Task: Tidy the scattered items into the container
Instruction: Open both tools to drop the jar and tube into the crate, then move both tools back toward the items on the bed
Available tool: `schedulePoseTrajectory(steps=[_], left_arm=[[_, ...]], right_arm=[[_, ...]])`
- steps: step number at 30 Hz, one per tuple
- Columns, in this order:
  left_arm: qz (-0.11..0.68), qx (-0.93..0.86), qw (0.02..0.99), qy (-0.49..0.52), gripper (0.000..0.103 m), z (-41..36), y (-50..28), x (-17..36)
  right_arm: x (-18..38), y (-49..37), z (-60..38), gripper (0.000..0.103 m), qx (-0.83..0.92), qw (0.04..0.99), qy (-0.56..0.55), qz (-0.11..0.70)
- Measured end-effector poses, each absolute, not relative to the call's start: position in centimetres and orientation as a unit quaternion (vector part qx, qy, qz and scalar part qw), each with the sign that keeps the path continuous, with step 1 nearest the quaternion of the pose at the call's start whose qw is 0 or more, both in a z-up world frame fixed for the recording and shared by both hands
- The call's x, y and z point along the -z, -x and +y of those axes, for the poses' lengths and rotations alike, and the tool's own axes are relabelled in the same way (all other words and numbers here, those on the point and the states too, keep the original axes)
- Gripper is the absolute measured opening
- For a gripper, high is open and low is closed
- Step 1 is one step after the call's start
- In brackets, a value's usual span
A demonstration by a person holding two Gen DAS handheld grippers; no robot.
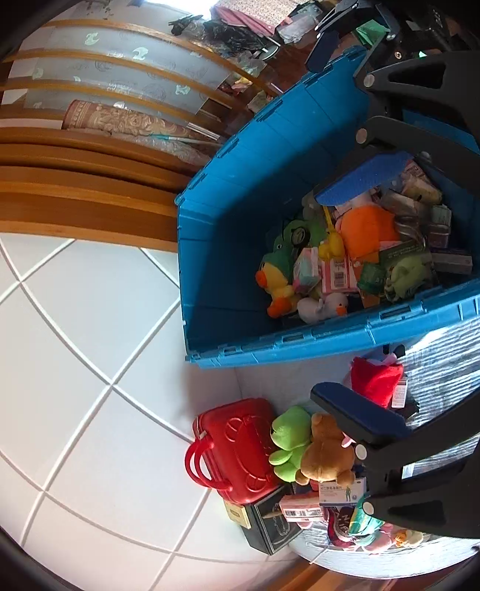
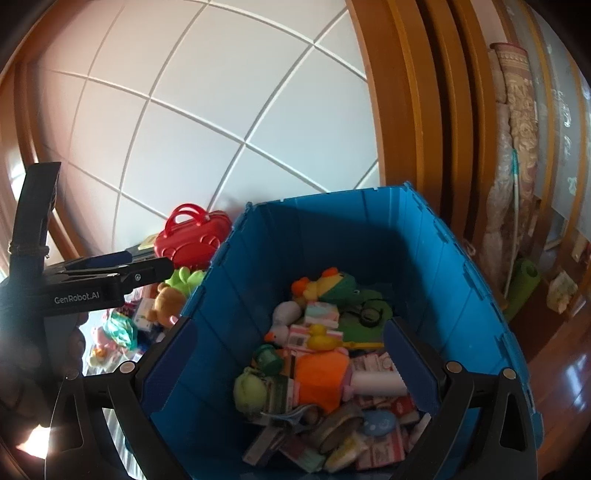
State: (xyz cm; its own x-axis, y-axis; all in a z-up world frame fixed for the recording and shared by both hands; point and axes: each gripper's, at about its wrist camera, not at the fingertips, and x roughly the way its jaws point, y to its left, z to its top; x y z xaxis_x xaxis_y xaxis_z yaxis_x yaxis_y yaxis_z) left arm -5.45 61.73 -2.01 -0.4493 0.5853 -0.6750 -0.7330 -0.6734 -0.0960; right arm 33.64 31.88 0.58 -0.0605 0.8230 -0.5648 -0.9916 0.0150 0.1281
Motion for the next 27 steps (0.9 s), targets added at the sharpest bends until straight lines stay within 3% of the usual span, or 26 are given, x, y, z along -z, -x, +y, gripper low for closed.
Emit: schedulePoseTrajectory(steps=[12,18,27], left_arm=[[0.090,-0.867,0.292,0.393,0.098,48.2,9.6,6.8],[0.094,-0.861,0.246,0.436,0.098,40.3,11.9,11.8],[0.145,-0.830,0.281,0.460,0.097,34.6,14.5,21.3]], right_arm=[[0.6,-25.3,35.3,0.103,-0.754,0.582,0.193,0.236],[1.4,-19.0,36.0,0.103,-0.785,0.536,0.215,0.224],[5.3,-10.2,37.1,0.103,-0.776,0.522,0.262,0.239]])
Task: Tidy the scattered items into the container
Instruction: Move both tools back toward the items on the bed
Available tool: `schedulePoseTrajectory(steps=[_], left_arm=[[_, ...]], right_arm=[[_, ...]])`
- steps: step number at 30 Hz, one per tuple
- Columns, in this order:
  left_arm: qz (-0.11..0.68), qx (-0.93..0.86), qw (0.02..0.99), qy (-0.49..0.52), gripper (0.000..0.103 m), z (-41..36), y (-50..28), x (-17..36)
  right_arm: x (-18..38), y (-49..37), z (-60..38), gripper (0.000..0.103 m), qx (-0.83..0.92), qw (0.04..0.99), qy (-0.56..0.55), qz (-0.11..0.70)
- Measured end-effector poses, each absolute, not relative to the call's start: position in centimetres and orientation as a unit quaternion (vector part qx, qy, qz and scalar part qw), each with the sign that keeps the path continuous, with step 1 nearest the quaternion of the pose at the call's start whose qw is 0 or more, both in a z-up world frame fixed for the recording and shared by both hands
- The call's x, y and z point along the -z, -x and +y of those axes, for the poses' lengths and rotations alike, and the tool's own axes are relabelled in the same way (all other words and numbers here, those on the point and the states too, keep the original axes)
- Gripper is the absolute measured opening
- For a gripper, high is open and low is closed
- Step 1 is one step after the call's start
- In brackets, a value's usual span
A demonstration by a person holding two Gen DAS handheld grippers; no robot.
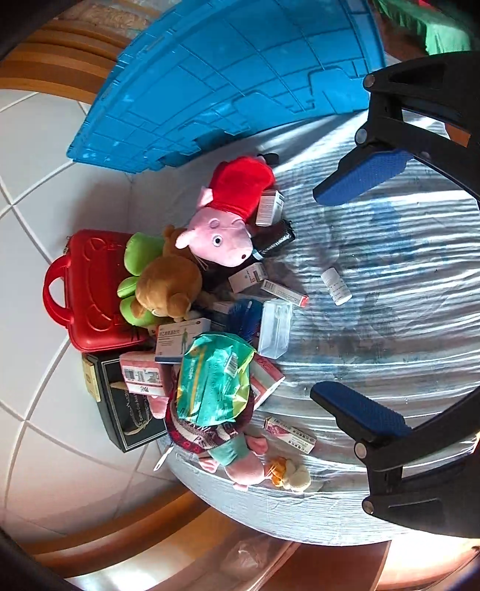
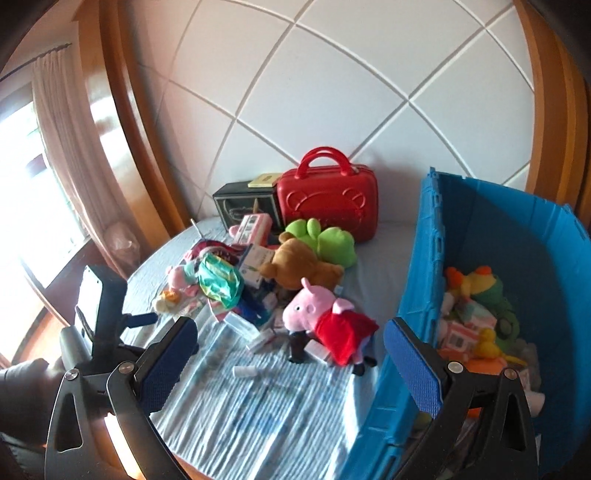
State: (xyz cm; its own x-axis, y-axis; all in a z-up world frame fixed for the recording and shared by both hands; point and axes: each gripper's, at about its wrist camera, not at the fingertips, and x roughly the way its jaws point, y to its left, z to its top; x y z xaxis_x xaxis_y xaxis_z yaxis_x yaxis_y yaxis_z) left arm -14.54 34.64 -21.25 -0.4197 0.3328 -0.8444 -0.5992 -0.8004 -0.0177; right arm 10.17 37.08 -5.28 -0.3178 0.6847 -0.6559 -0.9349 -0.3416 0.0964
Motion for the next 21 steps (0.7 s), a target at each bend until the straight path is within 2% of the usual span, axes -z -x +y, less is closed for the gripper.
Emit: schedulePoseTrajectory(steps=[7,9,12,14,21], left_arm=[[0.179,-0.789,0.348,0.474,0.094,36.2,16.5,29.0],[0.196,-0.773,0.354,0.489,0.090,36.7,17.1,31.6],[0.217,-0.756,0.361,0.502,0.088,37.0,18.0,34.9],[0.221,-0.746,0.367,0.510,0.084,37.0,18.5,36.5],[0.221,-0.732,0.373,0.525,0.084,37.6,19.3,39.4]], right_arm=[[13.0,-5.7,40.6,0.103,-0.731,0.544,0.318,0.263],[15.5,-5.1,41.9,0.103,-0.712,0.553,0.337,0.273],[18.9,-4.6,43.8,0.103,-0.689,0.561,0.356,0.289],[21.0,-4.4,45.4,0.103,-0.674,0.565,0.368,0.302],[25.9,-4.2,49.7,0.103,-0.633,0.580,0.406,0.314]])
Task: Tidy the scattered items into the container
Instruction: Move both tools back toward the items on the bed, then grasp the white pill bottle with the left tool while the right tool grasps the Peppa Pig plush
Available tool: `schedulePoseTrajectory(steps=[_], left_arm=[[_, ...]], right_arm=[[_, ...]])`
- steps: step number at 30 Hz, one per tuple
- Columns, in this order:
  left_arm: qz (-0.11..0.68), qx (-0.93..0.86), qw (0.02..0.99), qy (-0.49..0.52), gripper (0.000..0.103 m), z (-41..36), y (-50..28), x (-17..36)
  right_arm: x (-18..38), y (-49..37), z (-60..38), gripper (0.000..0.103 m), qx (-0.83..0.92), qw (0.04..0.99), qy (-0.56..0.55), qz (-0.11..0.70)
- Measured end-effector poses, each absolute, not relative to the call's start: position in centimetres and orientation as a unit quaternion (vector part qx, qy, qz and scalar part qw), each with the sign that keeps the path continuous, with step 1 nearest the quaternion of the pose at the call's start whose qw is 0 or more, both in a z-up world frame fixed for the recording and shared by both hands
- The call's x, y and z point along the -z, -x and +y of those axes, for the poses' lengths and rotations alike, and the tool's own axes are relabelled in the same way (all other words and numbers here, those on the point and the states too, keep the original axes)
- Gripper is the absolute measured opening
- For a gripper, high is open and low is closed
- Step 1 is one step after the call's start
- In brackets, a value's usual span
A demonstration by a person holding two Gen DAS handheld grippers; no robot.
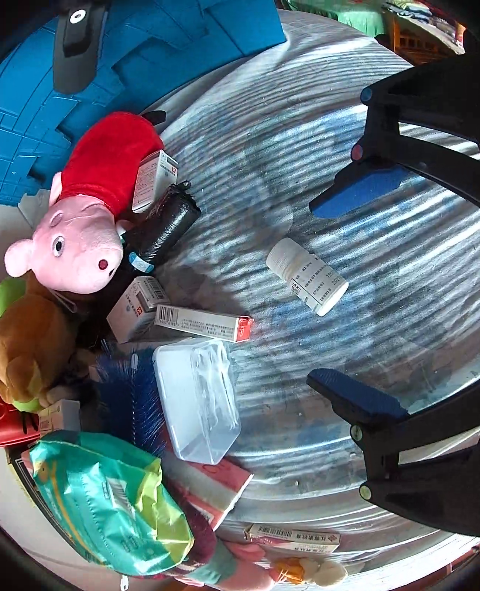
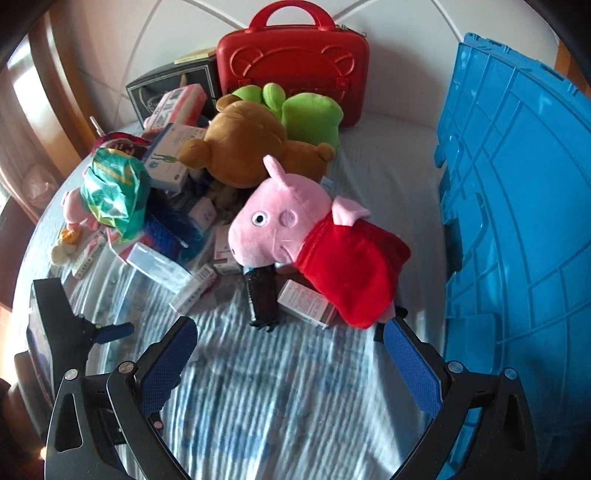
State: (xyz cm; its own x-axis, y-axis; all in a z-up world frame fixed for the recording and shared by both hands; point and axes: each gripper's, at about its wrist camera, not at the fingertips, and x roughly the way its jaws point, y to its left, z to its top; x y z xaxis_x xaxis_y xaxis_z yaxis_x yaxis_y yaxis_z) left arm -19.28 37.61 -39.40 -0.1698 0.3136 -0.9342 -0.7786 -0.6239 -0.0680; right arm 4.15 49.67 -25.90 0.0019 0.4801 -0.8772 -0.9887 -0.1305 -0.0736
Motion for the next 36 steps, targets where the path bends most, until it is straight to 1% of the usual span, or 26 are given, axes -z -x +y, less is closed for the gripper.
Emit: schedulePoseTrajectory(steps=[5,7,10,12,16,19,20,21,22,24,26,27,28,29,32,36], left_arm=[[0.220,-0.724,0.375,0.536,0.084,38.2,19.8,40.6],[0.220,-0.721,0.379,0.537,0.082,38.5,20.0,40.9],[0.222,-0.713,0.384,0.543,0.081,38.9,20.1,41.3],[0.230,-0.706,0.390,0.545,0.078,39.2,19.8,41.5],[0.227,-0.705,0.384,0.552,0.078,39.4,19.8,42.1],[0.224,-0.709,0.380,0.551,0.076,39.6,19.8,42.1],[0.225,-0.709,0.380,0.550,0.073,39.7,19.8,42.0],[0.227,-0.711,0.381,0.546,0.064,39.8,19.7,41.9],[0.229,-0.711,0.381,0.544,0.058,39.8,19.7,41.7],[0.225,-0.711,0.380,0.547,0.035,39.7,19.9,41.4],[0.213,-0.713,0.374,0.554,0.026,39.4,20.2,41.2],[0.205,-0.713,0.374,0.556,0.026,39.1,20.2,41.1],[0.200,-0.713,0.375,0.558,0.026,38.8,20.2,40.9],[0.196,-0.714,0.376,0.557,0.026,38.5,20.1,40.8],[0.184,-0.716,0.377,0.559,0.026,37.7,19.9,40.4],[0.155,-0.721,0.374,0.562,0.026,36.3,19.8,39.4]], right_arm=[[27.9,-4.2,52.8,0.103,-0.611,0.595,0.422,0.306],[28.6,-4.4,54.4,0.103,-0.602,0.603,0.424,0.308],[30.1,-4.3,56.8,0.103,-0.584,0.606,0.454,0.294],[31.4,-3.9,58.2,0.103,-0.572,0.604,0.485,0.272],[34.6,-2.5,59.8,0.102,-0.547,0.582,0.566,0.204],[35.4,-2.3,60.7,0.103,-0.538,0.584,0.578,0.188],[35.5,-2.4,61.0,0.103,-0.537,0.585,0.578,0.187],[35.8,-2.4,61.2,0.103,-0.533,0.585,0.583,0.181],[36.2,-2.5,61.5,0.103,-0.527,0.583,0.593,0.174],[37.0,-2.7,61.9,0.103,-0.519,0.579,0.609,0.159],[37.1,-3.2,62.3,0.102,-0.519,0.577,0.609,0.162],[36.8,-3.5,62.4,0.098,-0.524,0.580,0.602,0.167],[36.3,-3.9,62.5,0.086,-0.527,0.586,0.590,0.174],[36.0,-4.3,62.6,0.082,-0.530,0.589,0.581,0.186],[35.3,-4.5,62.4,0.074,-0.534,0.592,0.571,0.196],[34.2,-4.6,61.6,0.072,-0.540,0.602,0.548,0.216]])
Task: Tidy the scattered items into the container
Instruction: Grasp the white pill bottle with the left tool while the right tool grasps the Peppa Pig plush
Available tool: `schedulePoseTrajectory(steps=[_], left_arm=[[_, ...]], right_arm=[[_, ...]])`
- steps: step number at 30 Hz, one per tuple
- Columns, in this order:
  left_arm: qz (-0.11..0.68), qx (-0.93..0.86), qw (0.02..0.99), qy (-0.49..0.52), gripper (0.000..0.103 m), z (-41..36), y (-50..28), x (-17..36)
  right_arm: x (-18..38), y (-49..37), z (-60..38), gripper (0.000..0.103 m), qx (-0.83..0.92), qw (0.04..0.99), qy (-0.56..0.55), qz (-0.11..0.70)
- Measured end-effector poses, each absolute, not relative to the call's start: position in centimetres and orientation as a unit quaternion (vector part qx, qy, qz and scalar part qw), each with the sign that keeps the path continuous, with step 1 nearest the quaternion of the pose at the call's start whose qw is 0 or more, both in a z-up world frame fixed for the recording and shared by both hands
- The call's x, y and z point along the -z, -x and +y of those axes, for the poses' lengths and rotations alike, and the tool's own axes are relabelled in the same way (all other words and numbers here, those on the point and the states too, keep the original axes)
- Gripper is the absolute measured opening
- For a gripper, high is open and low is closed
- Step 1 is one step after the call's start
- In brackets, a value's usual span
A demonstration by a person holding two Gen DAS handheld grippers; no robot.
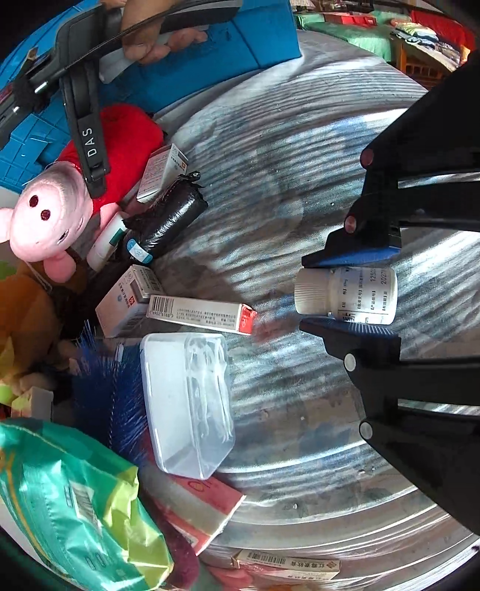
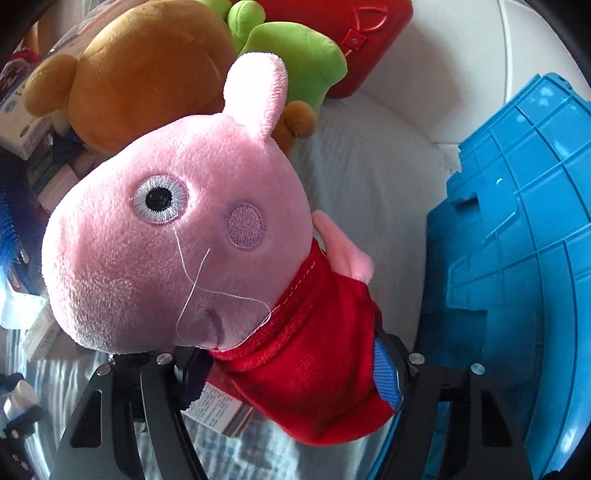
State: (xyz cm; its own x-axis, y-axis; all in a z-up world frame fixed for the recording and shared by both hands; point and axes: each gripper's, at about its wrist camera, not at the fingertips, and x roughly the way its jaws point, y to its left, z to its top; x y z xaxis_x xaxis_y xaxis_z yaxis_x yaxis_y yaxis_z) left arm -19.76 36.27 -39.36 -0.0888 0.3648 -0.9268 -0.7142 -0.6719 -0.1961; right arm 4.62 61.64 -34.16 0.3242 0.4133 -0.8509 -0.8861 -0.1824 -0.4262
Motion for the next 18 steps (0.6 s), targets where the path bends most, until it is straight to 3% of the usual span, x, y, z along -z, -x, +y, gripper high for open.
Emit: schedulePoseTrajectory(steps=[18], left_arm=[[0.130,-0.759,0.351,0.532,0.026,30.8,20.8,34.9]], right_arm=[[26.3,-1.8,53.2,0.069,-0.615,0.611,0.428,0.253]])
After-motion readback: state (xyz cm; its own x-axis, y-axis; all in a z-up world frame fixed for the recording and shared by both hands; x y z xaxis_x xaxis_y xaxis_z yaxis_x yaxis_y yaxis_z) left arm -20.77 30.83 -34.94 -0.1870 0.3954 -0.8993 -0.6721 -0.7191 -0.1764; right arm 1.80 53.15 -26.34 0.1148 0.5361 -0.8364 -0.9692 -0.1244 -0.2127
